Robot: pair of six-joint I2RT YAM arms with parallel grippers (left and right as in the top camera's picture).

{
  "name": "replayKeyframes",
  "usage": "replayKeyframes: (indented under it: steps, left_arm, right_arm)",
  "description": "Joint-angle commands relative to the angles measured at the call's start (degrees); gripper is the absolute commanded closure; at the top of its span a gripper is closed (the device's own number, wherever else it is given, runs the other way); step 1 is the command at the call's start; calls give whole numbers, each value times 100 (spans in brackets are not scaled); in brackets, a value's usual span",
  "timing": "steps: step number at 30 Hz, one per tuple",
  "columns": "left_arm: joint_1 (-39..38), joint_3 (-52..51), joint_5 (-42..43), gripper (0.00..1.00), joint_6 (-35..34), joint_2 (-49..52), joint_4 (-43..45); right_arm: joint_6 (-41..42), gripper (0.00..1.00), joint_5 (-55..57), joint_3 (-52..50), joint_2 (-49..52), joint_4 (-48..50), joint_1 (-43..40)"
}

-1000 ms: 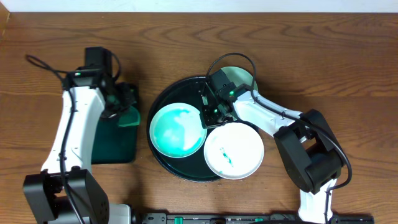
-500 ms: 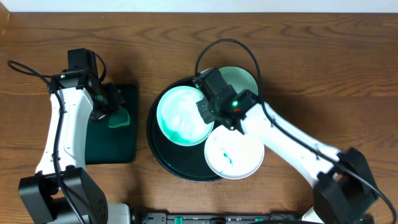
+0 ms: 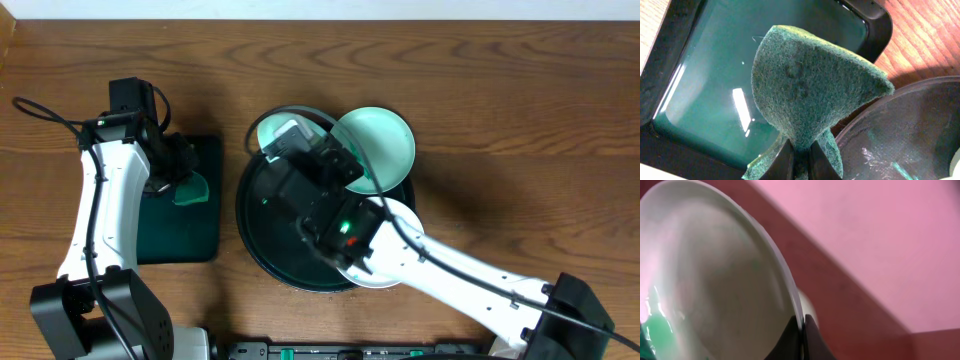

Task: Clean dirty plates on tray and stack at the side
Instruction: 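Lift the scrubbed plate with right gripper and carry it right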

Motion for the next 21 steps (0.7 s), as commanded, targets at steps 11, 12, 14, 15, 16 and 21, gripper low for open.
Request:
replayKeyframes:
  steps: [11,12,14,15,16,21]
  left_arm:
    - [17,94,-37,93,103,-37,2]
    - [17,94,-37,93,103,-37,2]
    - [17,94,-37,93,105,-37,2]
    - [17,94,-37,93,133,-37,2]
    - [17,94,-37,93,179,-37,2]
    - [17,94,-37,93,232,-37,2]
  right_arm:
    - [-1672,99,2129,122,-289,1161,501]
    - [-1541,99,2124,122,-289,1106,494]
    - [-1123,99,2013,122,-289,876,476]
    - [-909,99,1834,122,-289,682,463]
    - [-608,99,1495,122,-289,376,455]
    - [1193,99,-785,122,-289,-970,129]
